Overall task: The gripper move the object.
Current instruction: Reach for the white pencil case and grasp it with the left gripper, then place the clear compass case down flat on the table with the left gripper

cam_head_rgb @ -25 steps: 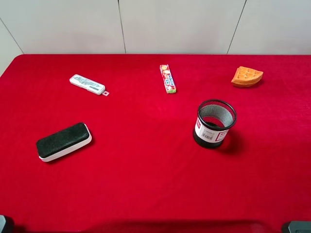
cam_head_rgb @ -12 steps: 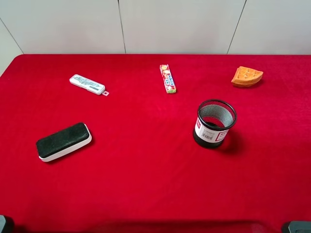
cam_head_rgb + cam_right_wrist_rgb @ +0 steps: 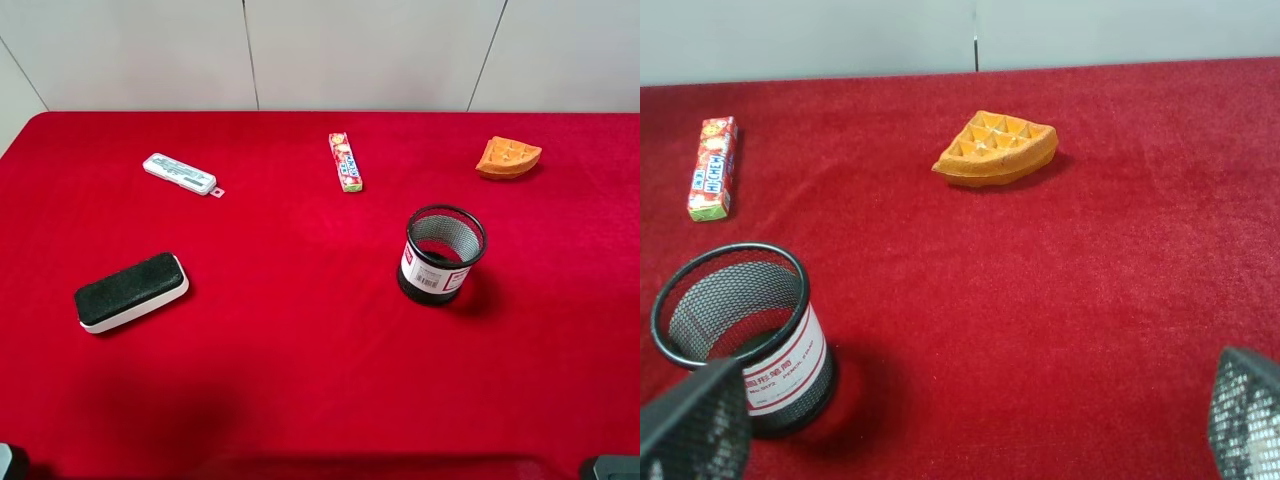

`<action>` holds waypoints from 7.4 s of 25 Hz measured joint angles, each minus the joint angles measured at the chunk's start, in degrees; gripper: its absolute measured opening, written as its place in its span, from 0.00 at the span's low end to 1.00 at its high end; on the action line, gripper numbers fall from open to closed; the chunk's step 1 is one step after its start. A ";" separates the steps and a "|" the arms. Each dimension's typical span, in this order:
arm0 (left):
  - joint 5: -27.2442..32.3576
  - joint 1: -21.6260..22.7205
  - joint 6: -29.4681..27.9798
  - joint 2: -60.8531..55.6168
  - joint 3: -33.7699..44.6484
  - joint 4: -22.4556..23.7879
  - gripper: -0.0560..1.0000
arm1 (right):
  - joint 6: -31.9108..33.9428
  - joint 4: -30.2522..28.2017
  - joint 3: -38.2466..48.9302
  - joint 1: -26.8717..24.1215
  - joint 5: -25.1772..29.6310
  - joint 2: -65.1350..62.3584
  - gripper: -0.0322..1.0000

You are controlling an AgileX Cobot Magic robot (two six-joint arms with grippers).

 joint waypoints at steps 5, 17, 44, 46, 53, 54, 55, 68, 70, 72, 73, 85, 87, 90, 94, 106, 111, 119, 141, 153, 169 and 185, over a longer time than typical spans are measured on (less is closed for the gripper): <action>-0.06 0.00 -2.32 7.83 -4.64 0.06 0.96 | 0.00 0.00 0.00 0.00 0.00 0.00 0.70; -0.27 0.00 -5.62 27.30 -14.49 0.06 0.95 | 0.00 0.00 0.00 0.00 0.00 0.00 0.70; -24.02 -3.15 -28.70 59.07 -26.47 -0.26 0.90 | 0.00 0.00 0.00 0.00 0.00 0.00 0.70; -24.30 -3.50 -29.77 60.94 -27.79 -0.14 0.90 | 0.00 0.00 0.00 0.00 0.00 0.00 0.70; -25.27 -3.75 -34.64 66.16 -31.29 0.01 0.89 | 0.00 0.00 0.00 0.00 0.00 0.00 0.70; -25.62 -3.75 -35.61 66.57 -31.52 0.01 0.89 | 0.00 0.00 0.00 0.00 0.00 0.00 0.70; -25.81 -3.75 -36.59 67.00 -31.66 0.01 0.89 | 0.00 0.00 0.00 0.00 0.00 0.00 0.70; -25.97 -3.75 -43.46 70.99 -33.09 -1.89 0.88 | 0.00 0.00 0.00 0.00 0.00 0.00 0.70; -25.97 -3.97 -43.53 72.14 -34.02 -2.53 0.88 | 0.00 0.00 0.00 0.00 0.00 0.00 0.70; -25.98 -4.32 -43.80 73.05 -34.92 -2.93 0.88 | 0.00 0.00 0.00 0.00 0.00 0.00 0.70; -25.98 -4.53 -44.10 73.41 -35.29 -3.10 0.88 | 0.00 0.00 0.00 0.00 0.00 0.00 0.70; -24.29 -5.38 -49.18 75.49 -36.73 -3.55 0.83 | 0.00 0.00 0.00 0.00 0.00 0.00 0.70; -24.10 -5.38 -49.24 75.77 -36.73 -3.55 0.82 | 0.00 0.00 0.00 0.00 0.00 0.00 0.70; -24.05 -5.38 -49.24 76.26 -36.73 -3.55 0.81 | 0.00 0.00 0.00 0.00 0.00 0.00 0.70; -24.05 -5.38 -49.29 76.26 -36.73 -3.55 0.81 | 0.00 0.00 0.00 0.00 0.00 0.00 0.70; -24.47 -5.38 -50.75 76.26 -36.73 -3.55 0.46 | 0.00 0.00 0.00 0.00 0.00 0.00 0.70; -24.51 -5.38 -50.75 76.26 -36.73 -3.59 0.43 | 0.00 0.00 0.00 0.00 0.00 0.00 0.70; -24.51 -5.38 -50.96 76.26 -36.73 -3.59 0.43 | 0.00 0.00 0.00 0.00 0.00 0.00 0.70; -17.06 -5.38 -44.56 71.16 -39.30 -3.59 0.43 | 0.00 0.00 0.00 0.00 0.00 0.00 0.70; -9.03 -7.15 -33.73 66.14 -39.65 -3.11 0.43 | 0.00 0.00 0.00 0.00 0.00 0.00 0.70; -4.90 -19.45 -30.10 63.76 -39.65 -2.30 0.43 | 0.00 0.00 0.00 0.00 0.00 0.00 0.70; -4.77 -33.26 -31.20 63.76 -39.65 0.02 0.43 | 0.00 0.00 0.00 0.00 0.00 0.00 0.70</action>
